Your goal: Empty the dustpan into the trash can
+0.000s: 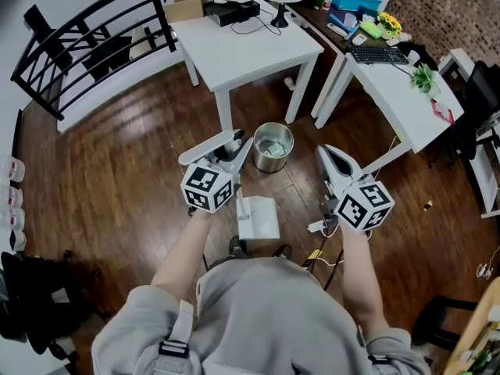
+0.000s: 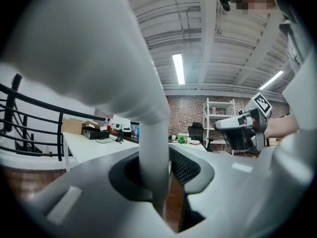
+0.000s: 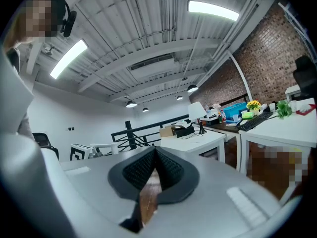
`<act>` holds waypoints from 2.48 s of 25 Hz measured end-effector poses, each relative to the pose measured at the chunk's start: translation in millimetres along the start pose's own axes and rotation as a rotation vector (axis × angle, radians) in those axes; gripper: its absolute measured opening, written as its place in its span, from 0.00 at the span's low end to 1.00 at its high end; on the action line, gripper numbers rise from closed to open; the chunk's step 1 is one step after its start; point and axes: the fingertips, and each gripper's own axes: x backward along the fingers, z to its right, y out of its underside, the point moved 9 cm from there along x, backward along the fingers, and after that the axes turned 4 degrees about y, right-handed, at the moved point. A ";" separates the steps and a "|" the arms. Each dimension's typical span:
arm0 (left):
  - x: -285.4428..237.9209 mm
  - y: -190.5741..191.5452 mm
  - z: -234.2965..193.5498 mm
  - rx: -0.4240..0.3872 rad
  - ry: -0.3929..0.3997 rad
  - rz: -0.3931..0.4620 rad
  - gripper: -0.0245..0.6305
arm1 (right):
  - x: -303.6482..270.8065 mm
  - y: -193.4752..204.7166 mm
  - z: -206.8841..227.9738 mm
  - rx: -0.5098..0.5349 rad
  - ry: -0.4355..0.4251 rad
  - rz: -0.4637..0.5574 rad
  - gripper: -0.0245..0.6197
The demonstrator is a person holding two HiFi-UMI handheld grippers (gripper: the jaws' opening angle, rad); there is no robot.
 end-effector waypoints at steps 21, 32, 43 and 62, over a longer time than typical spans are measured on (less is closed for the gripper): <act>-57.5 77.1 -102.6 0.145 -0.065 0.002 0.33 | -20.1 32.8 5.7 -0.045 0.102 -0.144 0.04; -81.1 103.6 -131.3 0.145 -0.057 0.036 0.29 | -36.7 61.9 10.3 -0.074 0.136 -0.201 0.04; -51.1 137.1 -166.1 0.206 -0.230 0.053 0.34 | -35.0 79.4 3.6 -0.082 0.124 -0.252 0.04; 38.5 183.5 -188.5 0.292 -0.390 -0.154 0.44 | -69.1 83.1 -30.0 -0.052 0.043 -0.270 0.04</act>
